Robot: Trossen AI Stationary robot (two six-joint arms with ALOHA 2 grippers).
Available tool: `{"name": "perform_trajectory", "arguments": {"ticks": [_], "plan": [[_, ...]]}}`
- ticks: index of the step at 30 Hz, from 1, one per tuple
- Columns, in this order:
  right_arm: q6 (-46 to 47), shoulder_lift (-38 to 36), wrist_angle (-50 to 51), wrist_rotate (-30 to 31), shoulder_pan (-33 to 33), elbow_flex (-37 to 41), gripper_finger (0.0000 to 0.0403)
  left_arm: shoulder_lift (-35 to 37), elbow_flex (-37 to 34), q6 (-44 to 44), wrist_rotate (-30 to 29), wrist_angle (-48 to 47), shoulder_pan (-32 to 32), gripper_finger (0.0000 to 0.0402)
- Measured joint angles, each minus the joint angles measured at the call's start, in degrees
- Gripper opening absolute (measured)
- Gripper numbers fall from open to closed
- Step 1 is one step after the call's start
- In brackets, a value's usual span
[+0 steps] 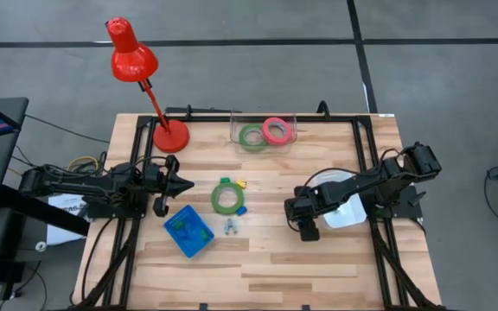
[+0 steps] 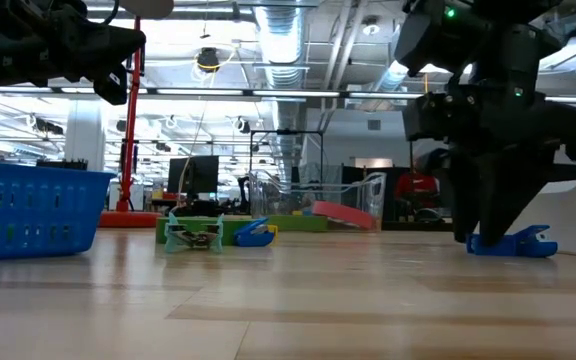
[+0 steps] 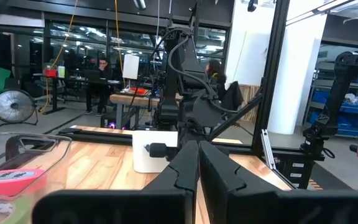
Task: Pick and place Stapler, Stapler remover, tape
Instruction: Put the middle blue stapler into the blue bin
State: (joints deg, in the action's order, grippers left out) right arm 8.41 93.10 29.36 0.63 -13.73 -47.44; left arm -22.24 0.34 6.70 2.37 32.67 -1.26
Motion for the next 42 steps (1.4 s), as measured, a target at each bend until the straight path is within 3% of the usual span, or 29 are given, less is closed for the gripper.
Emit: {"name": "perform_trajectory", "arguments": {"ticks": [7,13,25,42], "plan": [[0.02,0.0,0.11,-0.82,0.04,-0.02,0.0104,0.0,0.0,0.0,0.0,0.0,0.0,0.0008],[0.04,0.0,0.11,-0.82,0.01,-0.04,0.0078,0.0,0.0,0.01,0.0,-0.01,0.0,0.0008],[-0.01,0.0,0.52,-0.83,-0.01,-2.61,0.0074,0.0,0.0,0.02,0.0,0.0,0.02,0.0008],[-7.48,0.0,0.02,-0.82,1.79,-17.34,0.0074,-0.01,0.0,0.01,0.0,-0.02,0.01,0.0008]]}}
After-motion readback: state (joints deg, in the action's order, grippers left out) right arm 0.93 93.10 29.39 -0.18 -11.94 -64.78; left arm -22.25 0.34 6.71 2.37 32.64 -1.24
